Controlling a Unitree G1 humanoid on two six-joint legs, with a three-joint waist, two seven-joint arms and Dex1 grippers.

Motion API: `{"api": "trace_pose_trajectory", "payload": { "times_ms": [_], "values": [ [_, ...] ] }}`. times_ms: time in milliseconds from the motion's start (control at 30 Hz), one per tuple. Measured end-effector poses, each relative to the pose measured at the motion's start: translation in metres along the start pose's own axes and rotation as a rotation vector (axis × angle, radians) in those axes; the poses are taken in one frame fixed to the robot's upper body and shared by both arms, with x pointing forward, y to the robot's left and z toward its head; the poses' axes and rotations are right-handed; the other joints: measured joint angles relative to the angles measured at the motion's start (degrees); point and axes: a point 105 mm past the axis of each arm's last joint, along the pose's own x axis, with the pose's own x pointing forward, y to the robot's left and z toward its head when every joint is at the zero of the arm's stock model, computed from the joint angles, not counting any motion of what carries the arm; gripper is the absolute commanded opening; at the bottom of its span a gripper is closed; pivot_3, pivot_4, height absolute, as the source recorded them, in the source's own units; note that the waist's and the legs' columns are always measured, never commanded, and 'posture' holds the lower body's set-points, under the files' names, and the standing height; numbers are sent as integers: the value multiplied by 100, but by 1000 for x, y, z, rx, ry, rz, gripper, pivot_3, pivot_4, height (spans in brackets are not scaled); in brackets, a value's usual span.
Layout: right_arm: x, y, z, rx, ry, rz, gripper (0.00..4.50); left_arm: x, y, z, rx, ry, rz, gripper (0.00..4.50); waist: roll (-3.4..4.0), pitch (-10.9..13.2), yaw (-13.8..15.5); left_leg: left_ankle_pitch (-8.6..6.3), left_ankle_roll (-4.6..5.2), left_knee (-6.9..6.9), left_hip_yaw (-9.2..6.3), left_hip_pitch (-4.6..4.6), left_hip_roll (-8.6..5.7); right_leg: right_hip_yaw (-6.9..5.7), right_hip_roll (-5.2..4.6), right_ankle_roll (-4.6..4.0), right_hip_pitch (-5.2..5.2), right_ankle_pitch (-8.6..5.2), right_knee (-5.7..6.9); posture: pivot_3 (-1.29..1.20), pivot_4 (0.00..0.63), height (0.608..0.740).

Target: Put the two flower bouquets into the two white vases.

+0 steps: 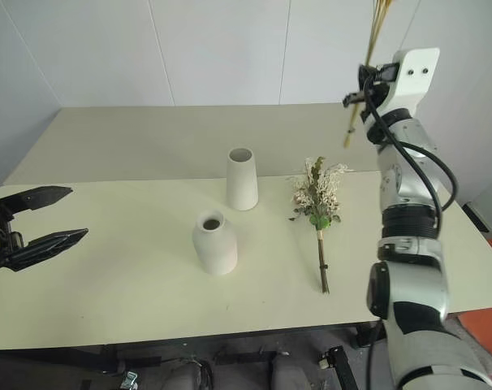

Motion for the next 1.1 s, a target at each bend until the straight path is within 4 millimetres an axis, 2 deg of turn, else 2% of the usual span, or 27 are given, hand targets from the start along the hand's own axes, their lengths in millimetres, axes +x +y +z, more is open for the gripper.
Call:
{"api": "trace_pose_trajectory", "payload": {
  "times_ms": [67, 233, 400, 633, 833, 1100],
  "values": [
    [4, 20, 3, 115, -59, 51, 32, 0, 0, 0, -1, 0, 1, 4500, 0, 0, -1, 0, 0, 0, 0, 0, 0, -1, -1, -1, 0, 1, 0, 0, 150, 740],
    [11, 55, -11, 261, -69, 116, 32, -2, 0, -2, -7, 7, 7, 4500, 2, 0, 5, 0, -1, 0, 1, 0, 1, -3, -1, -4, -2, 1, 2, 0, 150, 740],
    [13, 92, -16, 305, -55, 232, 32, -3, -1, -5, -17, 22, 18, 4500, 5, 2, -1, 0, -1, -2, 1, -5, 3, -4, -1, -5, -8, 1, 3, 0, 150, 740],
    [13, 106, -18, 369, -46, 287, 32, -8, -4, -1, 3, 27, 41, 4500, 5, 2, 5, 1, -2, -2, 1, -1, 3, -6, -3, -8, -6, 2, 4, 0, 150, 740],
    [12, 129, -25, 393, -30, 361, 32, -10, -5, -2, -8, 29, 56, 4500, 5, 2, -10, 0, -2, -2, 1, -3, 4, -7, -1, -9, -8, 1, 4, 0, 150, 740],
    [10, 132, -43, 338, -17, 388, 32, -11, -7, 0, -3, 25, 55, 4500, 5, 3, 0, 0, -3, -2, 1, -3, 4, -8, -2, -9, -7, 1, 2, 0, 150, 740]
  ]
}}
